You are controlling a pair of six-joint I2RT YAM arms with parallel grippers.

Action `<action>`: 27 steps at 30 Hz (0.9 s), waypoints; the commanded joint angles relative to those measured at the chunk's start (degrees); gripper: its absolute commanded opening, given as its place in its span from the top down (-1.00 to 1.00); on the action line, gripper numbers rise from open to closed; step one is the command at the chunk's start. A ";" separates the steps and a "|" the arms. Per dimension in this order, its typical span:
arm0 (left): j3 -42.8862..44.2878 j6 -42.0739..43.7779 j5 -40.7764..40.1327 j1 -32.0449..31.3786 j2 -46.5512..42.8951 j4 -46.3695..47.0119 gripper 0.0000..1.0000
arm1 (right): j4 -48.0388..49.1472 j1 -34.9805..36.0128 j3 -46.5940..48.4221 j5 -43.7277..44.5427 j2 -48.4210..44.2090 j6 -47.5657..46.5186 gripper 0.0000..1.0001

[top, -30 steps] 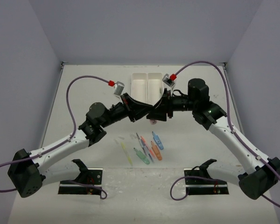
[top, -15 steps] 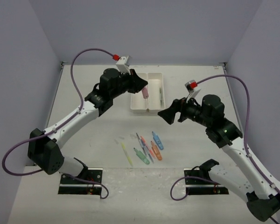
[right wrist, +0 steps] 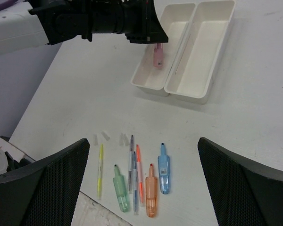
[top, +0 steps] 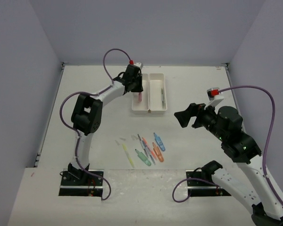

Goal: Sort the stationery into containers
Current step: Place the pen in the storage box, then pick up the pen from the center of the board.

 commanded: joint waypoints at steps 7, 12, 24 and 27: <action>3.52 0.66 -0.47 0.21 -1.70 -1.34 -0.10 | -0.96 -0.03 -0.63 0.36 3.10 -0.54 -0.98; 0.08 -0.03 1.19 -0.39 -12.52 0.09 -0.33 | 0.28 -0.03 -1.81 -0.91 7.35 -0.95 -0.97; -29.08 -3.04 -9.87 -6.34 -59.35 0.60 -1.00 | 1.50 14.02 -2.48 12.13 38.84 4.60 -0.17; -35.53 -2.97 -9.27 -6.42 -66.66 -2.40 -1.00 | 2.02 15.80 -1.81 11.99 45.28 5.38 -0.03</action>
